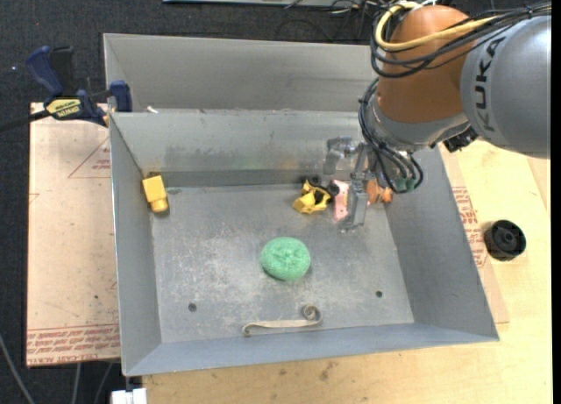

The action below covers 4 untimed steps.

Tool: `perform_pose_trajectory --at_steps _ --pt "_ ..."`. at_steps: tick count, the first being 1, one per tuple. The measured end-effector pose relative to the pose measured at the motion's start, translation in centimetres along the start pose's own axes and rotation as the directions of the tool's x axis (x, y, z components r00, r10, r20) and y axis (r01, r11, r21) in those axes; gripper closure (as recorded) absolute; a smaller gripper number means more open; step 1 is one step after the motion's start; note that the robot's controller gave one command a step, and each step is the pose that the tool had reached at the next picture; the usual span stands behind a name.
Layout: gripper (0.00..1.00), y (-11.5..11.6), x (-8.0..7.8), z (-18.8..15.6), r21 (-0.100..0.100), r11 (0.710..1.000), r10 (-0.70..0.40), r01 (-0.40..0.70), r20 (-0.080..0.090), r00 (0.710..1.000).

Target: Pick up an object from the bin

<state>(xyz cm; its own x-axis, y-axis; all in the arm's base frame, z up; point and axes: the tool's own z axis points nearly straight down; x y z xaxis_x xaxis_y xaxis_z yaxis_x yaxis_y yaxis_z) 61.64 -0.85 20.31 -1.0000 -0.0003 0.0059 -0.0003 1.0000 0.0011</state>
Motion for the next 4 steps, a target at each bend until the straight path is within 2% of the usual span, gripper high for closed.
perform_pose_trajectory --at_steps 1,2,3,4 --pt "0.0 0.0 -0.1 -0.5 0.0 1.0 0.0 0.0 0.008 1.0" --pt "0.0 2.1 -0.4 4.1 0.002 0.996 -0.094 0.094 0.012 0.995" --pt "0.0 2.5 1.5 6.2 -0.001 1.0 0.002 -0.002 0.005 1.0" --pt "0.0 2.7 1.1 8.2 -0.002 0.979 0.206 -0.206 0.008 0.979"
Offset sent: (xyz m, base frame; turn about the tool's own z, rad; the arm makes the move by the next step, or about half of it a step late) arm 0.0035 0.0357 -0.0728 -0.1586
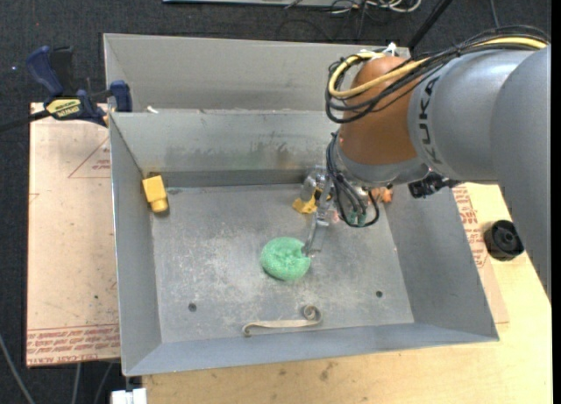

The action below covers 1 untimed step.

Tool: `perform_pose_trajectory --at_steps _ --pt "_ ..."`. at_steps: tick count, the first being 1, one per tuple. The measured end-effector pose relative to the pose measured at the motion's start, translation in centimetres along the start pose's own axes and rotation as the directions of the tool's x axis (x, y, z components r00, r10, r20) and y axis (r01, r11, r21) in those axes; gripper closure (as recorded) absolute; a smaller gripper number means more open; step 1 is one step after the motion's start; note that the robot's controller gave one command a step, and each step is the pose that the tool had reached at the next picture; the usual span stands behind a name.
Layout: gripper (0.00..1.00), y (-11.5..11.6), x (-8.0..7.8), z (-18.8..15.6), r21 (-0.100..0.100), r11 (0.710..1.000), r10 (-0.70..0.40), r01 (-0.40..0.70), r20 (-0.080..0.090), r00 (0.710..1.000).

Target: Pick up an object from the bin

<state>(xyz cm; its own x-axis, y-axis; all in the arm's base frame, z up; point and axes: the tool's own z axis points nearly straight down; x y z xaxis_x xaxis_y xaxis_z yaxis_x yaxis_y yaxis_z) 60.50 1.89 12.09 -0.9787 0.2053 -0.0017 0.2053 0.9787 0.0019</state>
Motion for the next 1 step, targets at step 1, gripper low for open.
perform_pose_trajectory --at_steps 1 --pt "0.0 -1.59 3.39 3.59 0.0 0.987 -0.163 0.163 0.001 0.987"
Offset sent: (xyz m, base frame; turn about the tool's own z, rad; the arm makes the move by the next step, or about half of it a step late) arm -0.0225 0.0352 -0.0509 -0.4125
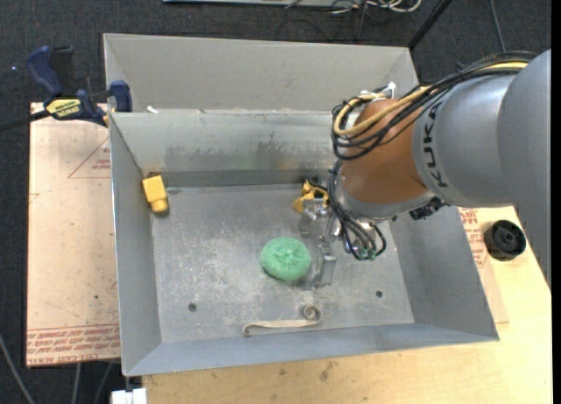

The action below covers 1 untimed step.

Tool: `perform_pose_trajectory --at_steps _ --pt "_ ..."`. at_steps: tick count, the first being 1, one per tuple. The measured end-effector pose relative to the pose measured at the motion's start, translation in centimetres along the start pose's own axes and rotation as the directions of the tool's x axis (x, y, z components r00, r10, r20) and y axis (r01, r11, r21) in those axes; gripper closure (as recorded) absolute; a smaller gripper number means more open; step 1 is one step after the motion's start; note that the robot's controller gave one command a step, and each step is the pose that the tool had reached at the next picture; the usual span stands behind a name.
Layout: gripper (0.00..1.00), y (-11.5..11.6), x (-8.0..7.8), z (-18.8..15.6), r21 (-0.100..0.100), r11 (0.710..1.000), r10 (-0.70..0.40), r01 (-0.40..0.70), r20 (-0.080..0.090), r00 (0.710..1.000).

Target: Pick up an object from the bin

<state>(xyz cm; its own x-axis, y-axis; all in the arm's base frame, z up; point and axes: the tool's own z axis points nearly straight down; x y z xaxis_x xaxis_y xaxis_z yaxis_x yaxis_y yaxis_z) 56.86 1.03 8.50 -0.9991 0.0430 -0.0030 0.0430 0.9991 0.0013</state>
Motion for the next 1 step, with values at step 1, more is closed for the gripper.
perform_pose_trajectory --at_steps 1 --pt "0.0 2.64 -0.05 1.09 0.0 0.984 -0.175 0.175 -0.002 0.984"
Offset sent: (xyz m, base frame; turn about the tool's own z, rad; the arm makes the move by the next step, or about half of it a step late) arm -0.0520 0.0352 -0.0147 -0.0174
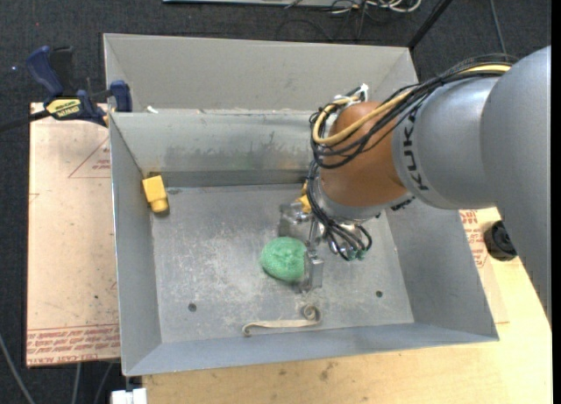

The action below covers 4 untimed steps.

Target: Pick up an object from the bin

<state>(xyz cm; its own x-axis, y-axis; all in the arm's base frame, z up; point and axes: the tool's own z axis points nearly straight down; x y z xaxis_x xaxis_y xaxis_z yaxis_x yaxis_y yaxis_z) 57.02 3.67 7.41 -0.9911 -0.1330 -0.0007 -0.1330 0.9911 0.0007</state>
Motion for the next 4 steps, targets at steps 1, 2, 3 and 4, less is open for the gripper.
perform_pose_trajectory --at_steps 1,2,3,4 --pt "0.0 0.5 -0.2 0.0 -0.001 0.999 -0.052 0.052 0.004 0.999" --pt "1.0 3.5 2.7 0.4 -0.001 0.994 -0.105 0.105 0.0 0.994" --pt "1.0 3.4 2.7 0.4 -0.001 0.994 -0.105 0.105 0.0 0.994" --pt "1.0 3.4 2.8 0.4 -0.001 0.994 -0.105 0.105 -0.001 0.994"
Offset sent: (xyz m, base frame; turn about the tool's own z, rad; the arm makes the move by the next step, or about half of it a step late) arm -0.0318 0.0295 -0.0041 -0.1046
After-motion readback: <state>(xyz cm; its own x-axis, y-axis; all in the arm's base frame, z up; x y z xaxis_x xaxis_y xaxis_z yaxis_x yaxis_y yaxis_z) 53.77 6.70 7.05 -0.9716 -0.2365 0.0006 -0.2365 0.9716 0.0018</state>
